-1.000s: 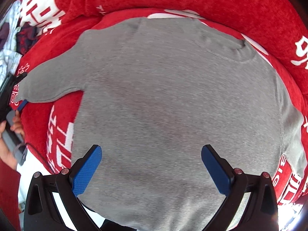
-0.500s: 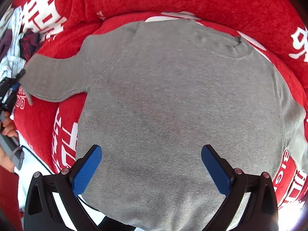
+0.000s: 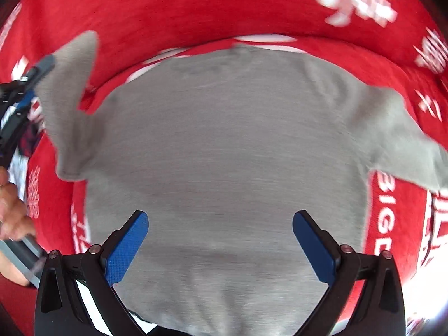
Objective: Fold small clothes
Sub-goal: 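Fold the held sleeve across the sweatshirt body and open the left gripper, then grasp the side edge of the sweatshirt with the right gripper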
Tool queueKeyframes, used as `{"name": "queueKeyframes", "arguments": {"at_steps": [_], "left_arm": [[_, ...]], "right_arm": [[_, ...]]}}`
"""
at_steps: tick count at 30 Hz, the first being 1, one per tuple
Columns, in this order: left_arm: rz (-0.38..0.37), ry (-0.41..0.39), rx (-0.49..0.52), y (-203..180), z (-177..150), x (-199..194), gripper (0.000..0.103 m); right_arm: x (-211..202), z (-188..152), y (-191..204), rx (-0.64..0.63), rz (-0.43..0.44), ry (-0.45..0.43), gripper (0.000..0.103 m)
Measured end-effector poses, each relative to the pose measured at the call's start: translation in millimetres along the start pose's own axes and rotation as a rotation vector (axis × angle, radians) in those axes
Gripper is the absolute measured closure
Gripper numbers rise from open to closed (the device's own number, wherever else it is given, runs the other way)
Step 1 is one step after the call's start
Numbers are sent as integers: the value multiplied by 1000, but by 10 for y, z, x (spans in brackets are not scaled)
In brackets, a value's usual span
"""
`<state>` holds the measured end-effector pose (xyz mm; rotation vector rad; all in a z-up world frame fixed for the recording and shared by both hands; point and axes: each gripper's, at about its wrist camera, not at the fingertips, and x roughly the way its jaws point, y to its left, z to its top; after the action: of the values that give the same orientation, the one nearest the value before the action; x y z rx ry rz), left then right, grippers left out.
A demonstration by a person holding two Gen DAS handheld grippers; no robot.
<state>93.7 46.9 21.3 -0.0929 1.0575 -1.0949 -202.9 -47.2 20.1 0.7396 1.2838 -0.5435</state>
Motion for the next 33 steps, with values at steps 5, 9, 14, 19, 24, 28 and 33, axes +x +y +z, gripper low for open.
{"name": "queueKeyframes", "arguments": {"at_steps": [5, 9, 14, 19, 24, 28, 33], "left_arm": [[95, 205, 73, -366, -448, 748, 91], [246, 288, 102, -403, -704, 861, 36], [341, 257, 137, -387, -652, 406, 31], [455, 196, 56, 226, -263, -146, 13], [568, 200, -85, 1102, -5, -281, 12], [531, 322, -218, 1619, -2, -12, 12], [472, 341, -262, 1703, -26, 158, 35]], "right_arm": [[151, -135, -540, 107, -35, 34, 0], [268, -234, -836, 179, -46, 71, 0], [203, -142, -790, 138, -54, 48, 0], [55, 234, -89, -134, -86, -84, 0], [260, 677, 916, -500, -155, -202, 0], [702, 873, 1420, -695, -288, -214, 1], [1043, 1118, 1387, -673, -252, -100, 92]]}}
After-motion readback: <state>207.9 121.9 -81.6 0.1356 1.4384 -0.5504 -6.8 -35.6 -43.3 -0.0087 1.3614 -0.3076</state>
